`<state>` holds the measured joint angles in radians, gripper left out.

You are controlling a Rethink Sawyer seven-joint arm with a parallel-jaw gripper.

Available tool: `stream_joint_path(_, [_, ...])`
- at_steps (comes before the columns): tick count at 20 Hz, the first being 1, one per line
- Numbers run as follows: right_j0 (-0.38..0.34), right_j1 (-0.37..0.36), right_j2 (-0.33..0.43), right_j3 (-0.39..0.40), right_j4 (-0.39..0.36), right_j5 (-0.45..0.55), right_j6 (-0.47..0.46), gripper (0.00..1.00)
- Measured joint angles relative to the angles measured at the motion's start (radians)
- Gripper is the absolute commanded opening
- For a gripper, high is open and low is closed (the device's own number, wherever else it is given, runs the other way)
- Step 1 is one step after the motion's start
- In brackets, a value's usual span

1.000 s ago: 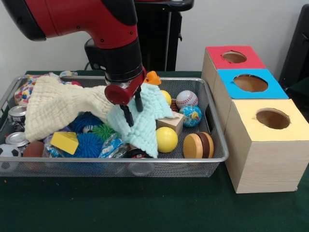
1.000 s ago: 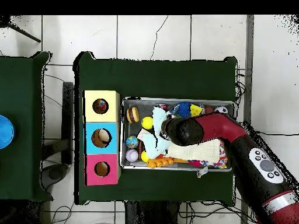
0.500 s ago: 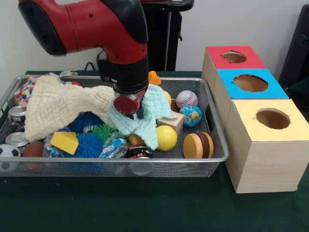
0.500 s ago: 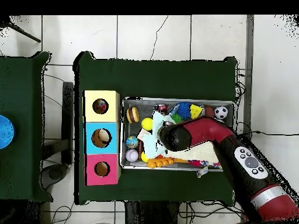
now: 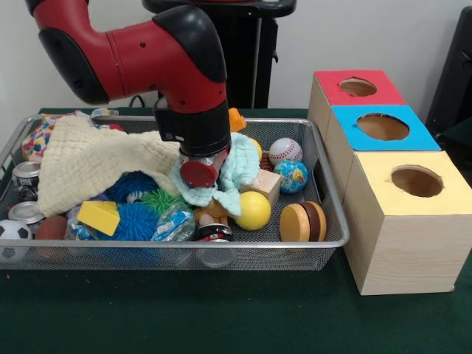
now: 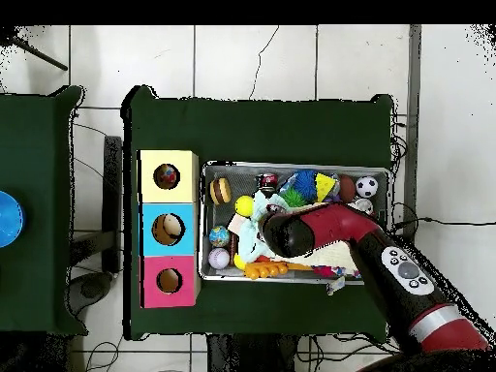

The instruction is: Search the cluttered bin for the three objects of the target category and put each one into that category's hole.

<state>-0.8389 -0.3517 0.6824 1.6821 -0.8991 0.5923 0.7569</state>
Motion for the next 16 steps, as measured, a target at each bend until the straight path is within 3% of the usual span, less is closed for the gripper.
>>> stream_joint_path(8, [-0.043,-0.021,0.001,0.016,0.107,0.028,0.000,0.00])
stream_joint_path(13, [-0.080,-0.102,0.022,0.045,0.207,0.151,0.000,0.00])
stream_joint_path(14, [-0.095,-0.148,0.037,0.052,0.246,0.228,0.000,0.00])
stream_joint_path(16, [-0.103,-0.176,0.045,0.054,0.266,0.275,0.000,0.00])
